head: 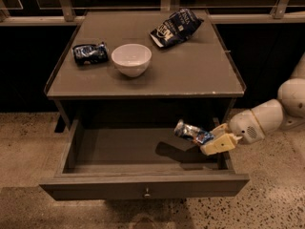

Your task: Place redbull can into top drawer

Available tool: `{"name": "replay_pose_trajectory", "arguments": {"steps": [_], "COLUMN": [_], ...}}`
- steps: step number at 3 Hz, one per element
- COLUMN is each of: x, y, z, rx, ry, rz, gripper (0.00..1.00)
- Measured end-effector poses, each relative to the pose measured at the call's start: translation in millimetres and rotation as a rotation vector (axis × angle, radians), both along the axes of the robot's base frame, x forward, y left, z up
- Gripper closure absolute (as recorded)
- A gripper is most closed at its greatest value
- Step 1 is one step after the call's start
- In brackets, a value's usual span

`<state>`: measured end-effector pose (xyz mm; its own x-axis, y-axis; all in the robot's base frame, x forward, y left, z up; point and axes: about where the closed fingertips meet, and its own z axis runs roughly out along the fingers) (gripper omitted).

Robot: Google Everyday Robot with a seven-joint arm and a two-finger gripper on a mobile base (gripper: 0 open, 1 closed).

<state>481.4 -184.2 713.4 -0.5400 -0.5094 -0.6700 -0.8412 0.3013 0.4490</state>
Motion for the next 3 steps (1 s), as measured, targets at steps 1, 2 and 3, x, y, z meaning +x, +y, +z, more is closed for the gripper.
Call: {"name": "replay_pose_trajectory", "arguments": {"steps": [1,2,3], "x": [3,9,9], "y": [19,25,26], "z": [-31,-59,-60], "rx": [0.014,0.013,0.015], "ry": [0.059,0.109,0.111], "rz": [0.035,0.045,0.046], "gripper": [1.0,1.0,0.81]}}
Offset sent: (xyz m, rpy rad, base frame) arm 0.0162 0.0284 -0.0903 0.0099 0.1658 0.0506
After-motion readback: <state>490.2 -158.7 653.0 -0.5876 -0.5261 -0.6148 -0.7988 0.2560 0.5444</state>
